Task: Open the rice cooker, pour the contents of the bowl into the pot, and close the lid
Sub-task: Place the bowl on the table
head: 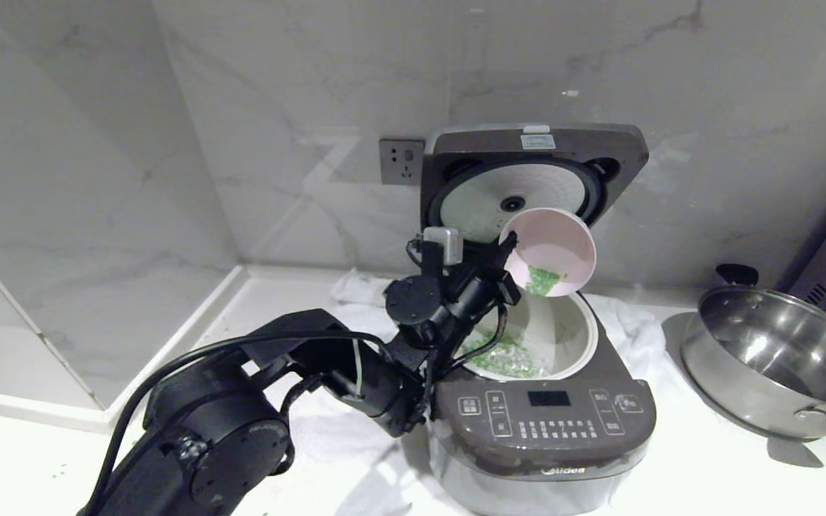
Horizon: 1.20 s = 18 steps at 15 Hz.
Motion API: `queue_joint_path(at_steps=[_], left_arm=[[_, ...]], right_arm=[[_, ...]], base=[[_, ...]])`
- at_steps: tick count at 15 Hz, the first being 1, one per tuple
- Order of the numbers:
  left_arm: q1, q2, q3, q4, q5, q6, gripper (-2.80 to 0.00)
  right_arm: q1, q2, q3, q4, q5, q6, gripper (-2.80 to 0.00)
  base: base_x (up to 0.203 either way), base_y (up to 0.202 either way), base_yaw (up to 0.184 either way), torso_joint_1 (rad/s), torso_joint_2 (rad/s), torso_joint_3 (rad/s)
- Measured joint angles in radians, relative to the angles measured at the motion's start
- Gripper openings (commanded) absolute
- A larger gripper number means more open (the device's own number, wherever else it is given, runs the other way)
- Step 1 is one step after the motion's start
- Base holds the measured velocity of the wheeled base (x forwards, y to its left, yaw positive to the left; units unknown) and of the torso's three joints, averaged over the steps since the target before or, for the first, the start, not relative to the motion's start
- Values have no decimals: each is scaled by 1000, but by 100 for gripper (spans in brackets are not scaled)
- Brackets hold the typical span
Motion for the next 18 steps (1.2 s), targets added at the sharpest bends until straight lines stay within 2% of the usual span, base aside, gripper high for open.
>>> queue_joint_path(at_steps=[2, 5, 8, 11, 18], left_arm=[[4, 11, 4, -2, 12, 4, -280], [28, 18, 4, -3, 10, 64, -280], [64, 16, 2, -2, 4, 80, -280], [71, 22, 1, -3, -1, 131, -280], [68, 0, 10, 0, -5, 131, -280]], right_arm=[[0, 0, 0, 0, 0, 0, -280], [0, 0, 0, 0, 0, 0, -280], [0, 0, 0, 0, -1, 0, -280], [0, 0, 0, 0, 0, 0, -280], [0, 0, 0, 0, 0, -1, -280]], base=[[0, 0, 0, 0, 0, 0], [0, 0, 0, 0, 0, 0], [0, 0, 0, 0, 0, 0], [0, 0, 0, 0, 0, 0], [0, 0, 0, 0, 0, 0]])
